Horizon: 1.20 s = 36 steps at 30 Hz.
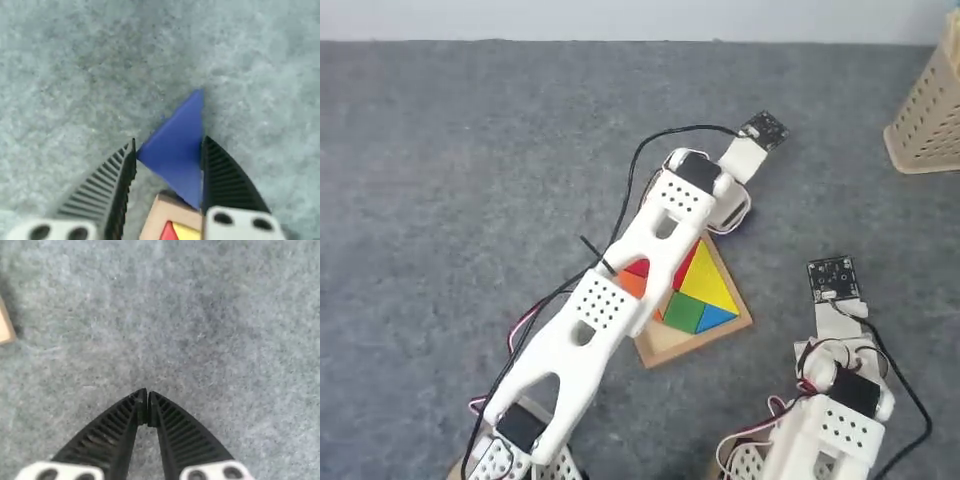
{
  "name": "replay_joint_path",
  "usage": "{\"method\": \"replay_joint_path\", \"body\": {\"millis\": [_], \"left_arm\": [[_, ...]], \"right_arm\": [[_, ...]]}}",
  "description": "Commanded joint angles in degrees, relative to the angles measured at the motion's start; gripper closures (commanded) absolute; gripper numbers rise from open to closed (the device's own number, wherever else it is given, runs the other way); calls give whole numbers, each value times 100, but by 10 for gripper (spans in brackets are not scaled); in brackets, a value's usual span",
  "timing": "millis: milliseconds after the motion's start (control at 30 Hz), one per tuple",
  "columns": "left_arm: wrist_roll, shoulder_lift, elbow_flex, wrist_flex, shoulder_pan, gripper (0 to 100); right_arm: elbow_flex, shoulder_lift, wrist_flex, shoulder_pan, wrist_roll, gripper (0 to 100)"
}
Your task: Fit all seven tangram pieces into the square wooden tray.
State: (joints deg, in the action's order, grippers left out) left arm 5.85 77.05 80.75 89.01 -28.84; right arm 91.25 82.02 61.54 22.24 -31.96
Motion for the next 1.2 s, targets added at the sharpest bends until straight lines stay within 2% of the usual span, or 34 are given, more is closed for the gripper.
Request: {"method": "replay_joint_path", "body": {"millis": [0, 267, 433, 633, 900, 1000, 1167], "left_arm": [[79, -132, 92, 308, 334, 812], [149, -105, 101, 747, 1363, 812], [695, -149, 110, 1152, 1829, 812], [738, -158, 84, 1169, 2532, 812], [1380, -158, 40, 1187, 3323, 812], [1556, -316, -479, 1187, 3481, 812], [1811, -1547, -2466, 1187, 3473, 812]], "right_arm": [[26, 119, 92, 84, -97, 989], [26, 119, 92, 84, -97, 989], [26, 119, 92, 84, -97, 989], [26, 119, 92, 84, -97, 989], [26, 119, 92, 84, -97, 989], [26, 119, 92, 84, -97, 989], [26, 119, 92, 84, -97, 989]]}}
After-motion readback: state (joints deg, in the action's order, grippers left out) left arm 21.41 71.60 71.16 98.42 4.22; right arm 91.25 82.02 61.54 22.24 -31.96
